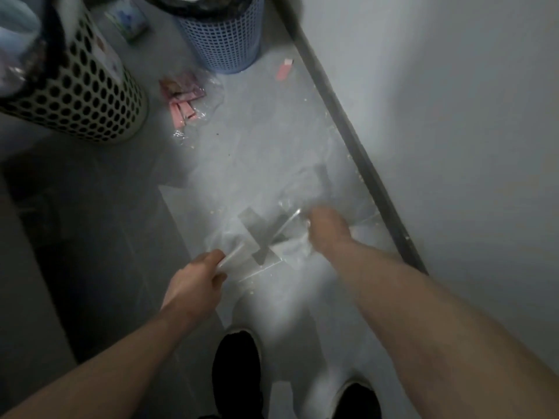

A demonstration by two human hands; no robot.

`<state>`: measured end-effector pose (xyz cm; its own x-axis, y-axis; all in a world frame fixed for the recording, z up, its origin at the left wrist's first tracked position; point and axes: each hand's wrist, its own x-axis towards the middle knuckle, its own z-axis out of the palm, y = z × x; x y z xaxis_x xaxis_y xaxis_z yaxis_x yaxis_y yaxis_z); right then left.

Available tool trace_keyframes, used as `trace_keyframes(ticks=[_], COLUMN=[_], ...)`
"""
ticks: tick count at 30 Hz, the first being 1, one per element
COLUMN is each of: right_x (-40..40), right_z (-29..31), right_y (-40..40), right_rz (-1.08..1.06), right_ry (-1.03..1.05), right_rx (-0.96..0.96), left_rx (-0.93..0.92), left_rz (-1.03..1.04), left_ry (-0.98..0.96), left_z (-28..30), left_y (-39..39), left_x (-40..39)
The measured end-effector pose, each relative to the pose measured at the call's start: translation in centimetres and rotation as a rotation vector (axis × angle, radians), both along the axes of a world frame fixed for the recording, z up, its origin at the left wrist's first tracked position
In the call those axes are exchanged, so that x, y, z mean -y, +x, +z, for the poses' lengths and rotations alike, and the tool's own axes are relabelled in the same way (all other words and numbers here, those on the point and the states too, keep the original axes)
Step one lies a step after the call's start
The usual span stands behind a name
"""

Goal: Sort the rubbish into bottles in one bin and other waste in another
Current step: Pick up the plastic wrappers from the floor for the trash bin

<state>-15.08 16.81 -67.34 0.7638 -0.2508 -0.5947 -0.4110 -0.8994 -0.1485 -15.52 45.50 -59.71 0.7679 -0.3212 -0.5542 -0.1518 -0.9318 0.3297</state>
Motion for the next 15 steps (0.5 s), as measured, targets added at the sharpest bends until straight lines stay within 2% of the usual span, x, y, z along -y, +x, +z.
trace_keyframes(ticks=[2,4,9,15], right_x=[0.3,0.9,2.4,1.8], right_z=[2.1,5.6,19.9,40.4], right_y=[-4.5,-8.4,-13.7,-16.0], right_rz=[0.010,-0.047,-0.233,-0.450], right_ry=[0.035,0.089,0.174,0.334], right_rx=[-0.183,-0.259,-0.216,-0.106], left_rx=[-0.012,-0.038,-0.135,-0.215], left_rz=[0.012,0.032,0.144,0.378], left_ry=[0.012,0.035,0.052,0.074], left_z=[2.1,4.8,15.8,33.3], left_y=[-0.8,-2.2,-6.2,-10.8], left_x=[-0.1,-0.3,0.1,0.2])
